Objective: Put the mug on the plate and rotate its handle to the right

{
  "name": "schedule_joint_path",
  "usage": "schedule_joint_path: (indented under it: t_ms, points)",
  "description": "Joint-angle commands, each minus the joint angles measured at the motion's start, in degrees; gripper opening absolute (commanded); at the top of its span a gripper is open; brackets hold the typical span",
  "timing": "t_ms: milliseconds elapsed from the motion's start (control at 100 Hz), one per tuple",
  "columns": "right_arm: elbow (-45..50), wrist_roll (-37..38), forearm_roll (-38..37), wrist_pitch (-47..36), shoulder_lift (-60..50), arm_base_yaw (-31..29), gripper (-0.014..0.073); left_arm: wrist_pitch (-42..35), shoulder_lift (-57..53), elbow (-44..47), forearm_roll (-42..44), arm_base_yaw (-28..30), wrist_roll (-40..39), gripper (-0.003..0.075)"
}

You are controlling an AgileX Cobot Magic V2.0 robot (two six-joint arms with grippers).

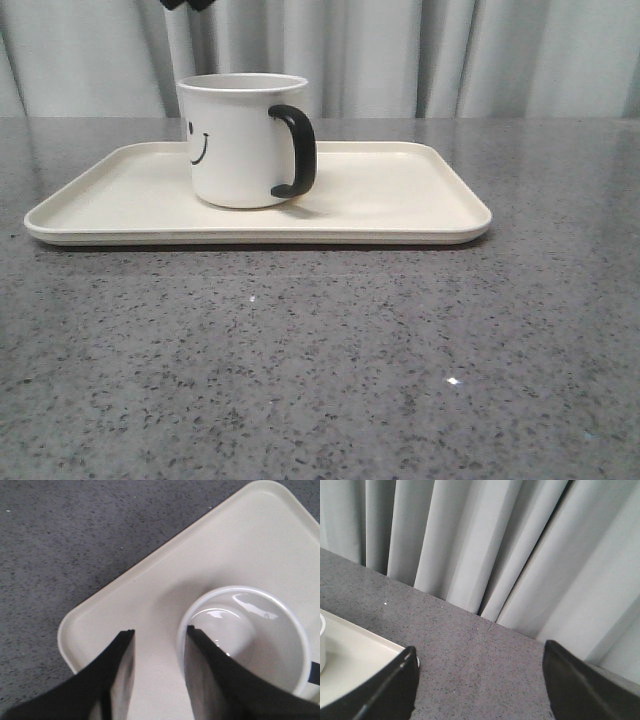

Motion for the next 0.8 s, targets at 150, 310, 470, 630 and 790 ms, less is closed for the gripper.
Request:
schedule_joint_path:
  t_ms: [150,310,470,630,790]
  points:
    - [-1.77,-0.29,0.81,-3.44,0.2,-0.05,0.0525,0.82,-8.39,-2.2,4.23,2.03,-3.76,0.0242]
    - [-1.77,-0.29,0.81,-3.44,0.2,-0.05,0.0525,0.82,-13.34,-2.2,4.23,4.8,-3.97,0.0242]
    - [-1.77,-0.29,0.81,-3.44,0.2,-0.05,0.0525,0.82,-19.01,-1.96,4.23,7.83,-3.97,0.0242]
    - [-1.77,-0.29,0.81,-3.44,0.2,-0.05,0.0525,0.82,-24.87,-0.58,4.33,10.98,-3.97,0.0242]
    - [-1.77,-0.29,0.81,-3.44,0.2,-0.05,0.0525,0.82,-31.13,4.19,5.97,13.44,-3.97,0.0242]
